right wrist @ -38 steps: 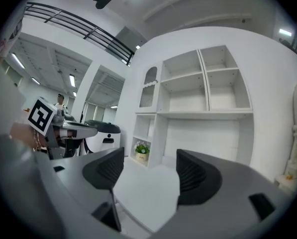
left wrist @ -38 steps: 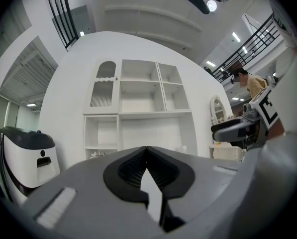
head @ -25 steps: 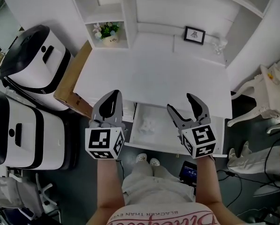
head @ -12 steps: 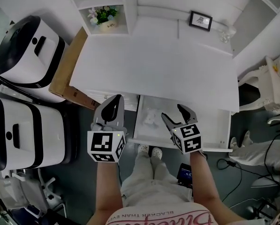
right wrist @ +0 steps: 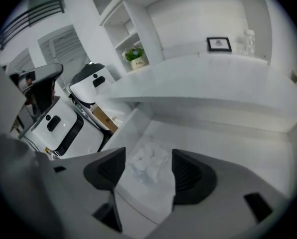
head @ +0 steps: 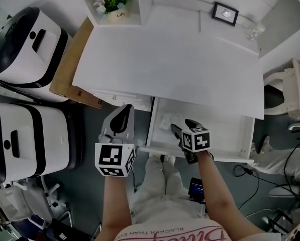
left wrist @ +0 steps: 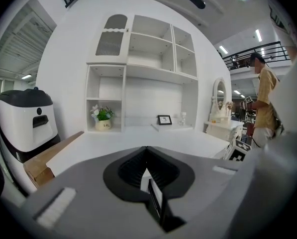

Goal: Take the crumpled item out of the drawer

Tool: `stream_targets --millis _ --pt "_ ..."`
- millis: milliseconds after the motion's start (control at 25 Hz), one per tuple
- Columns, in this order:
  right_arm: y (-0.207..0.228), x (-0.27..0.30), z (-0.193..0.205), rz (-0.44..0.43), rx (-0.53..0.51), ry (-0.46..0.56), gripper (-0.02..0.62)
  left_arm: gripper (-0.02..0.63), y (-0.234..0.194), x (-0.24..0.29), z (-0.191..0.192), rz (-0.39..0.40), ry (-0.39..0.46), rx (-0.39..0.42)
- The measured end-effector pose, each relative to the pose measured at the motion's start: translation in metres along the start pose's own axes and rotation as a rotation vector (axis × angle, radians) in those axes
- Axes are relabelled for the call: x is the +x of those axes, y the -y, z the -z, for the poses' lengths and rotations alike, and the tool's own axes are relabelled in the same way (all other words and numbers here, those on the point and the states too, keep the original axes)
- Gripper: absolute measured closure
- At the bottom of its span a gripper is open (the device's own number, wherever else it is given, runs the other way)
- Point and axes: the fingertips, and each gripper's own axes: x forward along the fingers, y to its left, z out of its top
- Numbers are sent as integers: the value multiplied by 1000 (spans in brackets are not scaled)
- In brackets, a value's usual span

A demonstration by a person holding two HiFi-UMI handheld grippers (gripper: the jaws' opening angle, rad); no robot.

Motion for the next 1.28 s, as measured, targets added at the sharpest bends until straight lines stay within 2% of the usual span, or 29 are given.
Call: stream_targets --millis 280,440,560,640,680,920,1280 --pt "13 45 35 -27 304 -130 301 597 -16 -6 16 -33 -30 -7" --pt "17 62 42 -31 452 -155 336 596 -23 -11 22 -47 -47 -5" --pt "20 70 47 5 474 -174 372 597 -26 -13 27 -54 -56 -6" --pt "24 71 50 44 465 -178 434 597 -27 -13 28 -54 -60 -2" --pt "25 71 50 53 462 -177 437 597 -27 -13 28 -54 -61 0" --pt "23 68 48 10 493 -161 519 597 -27 -12 27 -45 -61 1" --pt "16 53 36 -25 497 -108 534 597 -22 -13 17 -28 -41 11"
